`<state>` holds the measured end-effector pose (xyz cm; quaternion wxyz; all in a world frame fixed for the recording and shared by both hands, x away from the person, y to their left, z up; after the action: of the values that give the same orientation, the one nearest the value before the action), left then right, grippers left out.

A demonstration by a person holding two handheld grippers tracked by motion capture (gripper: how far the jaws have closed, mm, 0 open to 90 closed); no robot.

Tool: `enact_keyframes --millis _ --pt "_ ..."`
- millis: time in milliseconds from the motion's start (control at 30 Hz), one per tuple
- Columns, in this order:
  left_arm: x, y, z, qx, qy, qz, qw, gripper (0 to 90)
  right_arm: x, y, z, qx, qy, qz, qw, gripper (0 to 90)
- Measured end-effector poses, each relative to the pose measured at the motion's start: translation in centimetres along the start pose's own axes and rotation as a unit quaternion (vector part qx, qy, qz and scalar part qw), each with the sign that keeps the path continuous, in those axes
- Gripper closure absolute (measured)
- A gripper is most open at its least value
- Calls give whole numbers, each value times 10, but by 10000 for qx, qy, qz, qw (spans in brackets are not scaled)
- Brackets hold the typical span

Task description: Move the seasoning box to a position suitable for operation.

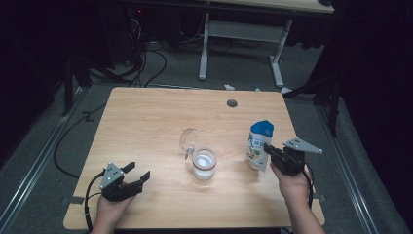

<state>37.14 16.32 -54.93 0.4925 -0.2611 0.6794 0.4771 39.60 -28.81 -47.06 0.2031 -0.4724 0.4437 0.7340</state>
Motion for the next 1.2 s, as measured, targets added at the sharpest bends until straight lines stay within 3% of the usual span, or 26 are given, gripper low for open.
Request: enact_keyframes --millis 400,633,1200 --pt "2 8 -2 3 -22 -26 10000 292 8 -2 -14 56 -83 -627 9980 897" --pt "0 9 -3 -23 -98 -57 9999 292 15 -7 -27 294 46 -826 9961 898" --pt "0 9 -4 -26 -174 -67 9998 291 28 -13 -33 361 161 -984 9944 895"
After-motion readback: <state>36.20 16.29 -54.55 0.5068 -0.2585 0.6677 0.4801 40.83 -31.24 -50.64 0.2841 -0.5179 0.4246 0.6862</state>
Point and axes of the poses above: each handheld gripper's, and its own axes: y roughly backward along the jaws, x roughly out of its underside, z roughly to its left, the point moved 7 cm from there along -y, roughly forward along the jaws, and after that the axes turned 11 degrees about -x, right-handed, at the moved point
